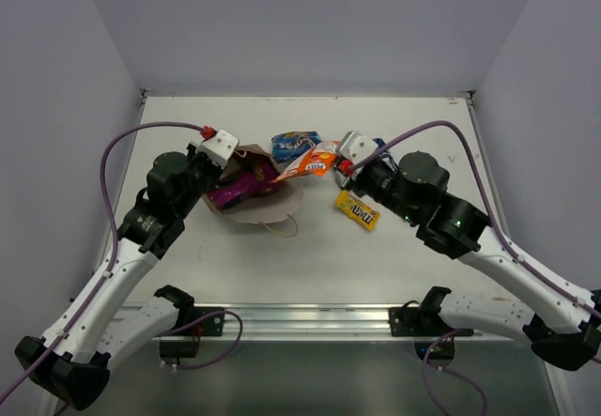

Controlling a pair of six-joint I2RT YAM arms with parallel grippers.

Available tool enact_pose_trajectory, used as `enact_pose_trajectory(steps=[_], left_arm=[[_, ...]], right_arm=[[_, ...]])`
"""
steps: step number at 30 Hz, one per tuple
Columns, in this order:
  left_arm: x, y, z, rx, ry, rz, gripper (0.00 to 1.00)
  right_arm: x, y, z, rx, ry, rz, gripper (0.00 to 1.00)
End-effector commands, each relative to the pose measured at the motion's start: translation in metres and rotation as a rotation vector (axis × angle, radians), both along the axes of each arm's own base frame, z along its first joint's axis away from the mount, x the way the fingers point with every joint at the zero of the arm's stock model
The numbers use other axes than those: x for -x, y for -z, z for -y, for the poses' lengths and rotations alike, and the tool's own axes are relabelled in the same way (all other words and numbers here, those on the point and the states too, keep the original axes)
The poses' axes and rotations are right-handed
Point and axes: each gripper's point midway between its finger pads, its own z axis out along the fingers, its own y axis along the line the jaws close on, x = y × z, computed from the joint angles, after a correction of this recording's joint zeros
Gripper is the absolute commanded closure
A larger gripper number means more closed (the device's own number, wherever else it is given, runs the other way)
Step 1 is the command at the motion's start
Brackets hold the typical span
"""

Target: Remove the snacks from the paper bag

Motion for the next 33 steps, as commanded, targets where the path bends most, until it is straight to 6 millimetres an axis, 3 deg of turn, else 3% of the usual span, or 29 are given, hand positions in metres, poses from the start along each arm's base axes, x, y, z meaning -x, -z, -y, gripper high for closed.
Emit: enact_pose_trajectory(steps=[1, 3, 7, 13, 14, 16, 18, 19, 22, 23, 30, 33], left_arm=[[-0.005, -0.033, -0.013, 0.037, -0.084, 0.088, 1.00], [-0.003, -0.034, -0.014, 0.038, -0.086, 0.090, 1.00], [0.004, -0.038, -0.017, 0.039, -0.082, 0.101, 1.00], [0.014, -0.040, -0.027, 0.021, -0.104, 0.105, 1.00], [0.015, -0.039, -0.029, 0.015, -0.114, 0.100, 1.00], [0.018, -0.040, -0.033, 0.003, -0.123, 0.105, 1.00], [0.020, -0.039, -0.039, -0.009, -0.145, 0.109, 1.00], [0.020, -0.038, -0.041, -0.017, -0.155, 0.108, 1.00], [0.022, -0.038, -0.041, -0.018, -0.150, 0.114, 1.00], [0.022, -0.038, -0.042, -0.018, -0.150, 0.113, 1.00], [0.022, -0.036, -0.039, -0.017, -0.139, 0.112, 1.00], [0.021, -0.031, -0.034, -0.010, -0.115, 0.097, 1.00]], right_arm=[[-0.026, 0.045, 0.030, -0.028, 0.229, -0.137, 1.00], [-0.031, 0.078, 0.039, -0.026, 0.295, -0.220, 1.00], [-0.036, 0.140, 0.034, 0.016, 0.352, -0.363, 1.00], [-0.036, 0.199, -0.005, -0.019, 0.283, -0.502, 1.00], [-0.033, 0.217, -0.011, 0.027, 0.275, -0.536, 1.00], [-0.025, 0.226, -0.020, 0.087, 0.243, -0.554, 0.99], [-0.006, 0.232, -0.034, 0.169, 0.147, -0.568, 0.86], [0.009, 0.231, -0.045, 0.193, 0.078, -0.574, 0.67], [0.036, 0.214, -0.054, 0.221, -0.023, -0.606, 0.48], [0.041, 0.204, -0.055, 0.212, -0.044, -0.610, 0.46], [0.063, 0.080, -0.062, 0.043, -0.264, -0.436, 0.35], [0.053, 0.058, -0.080, 0.046, -0.317, -0.340, 0.35]])
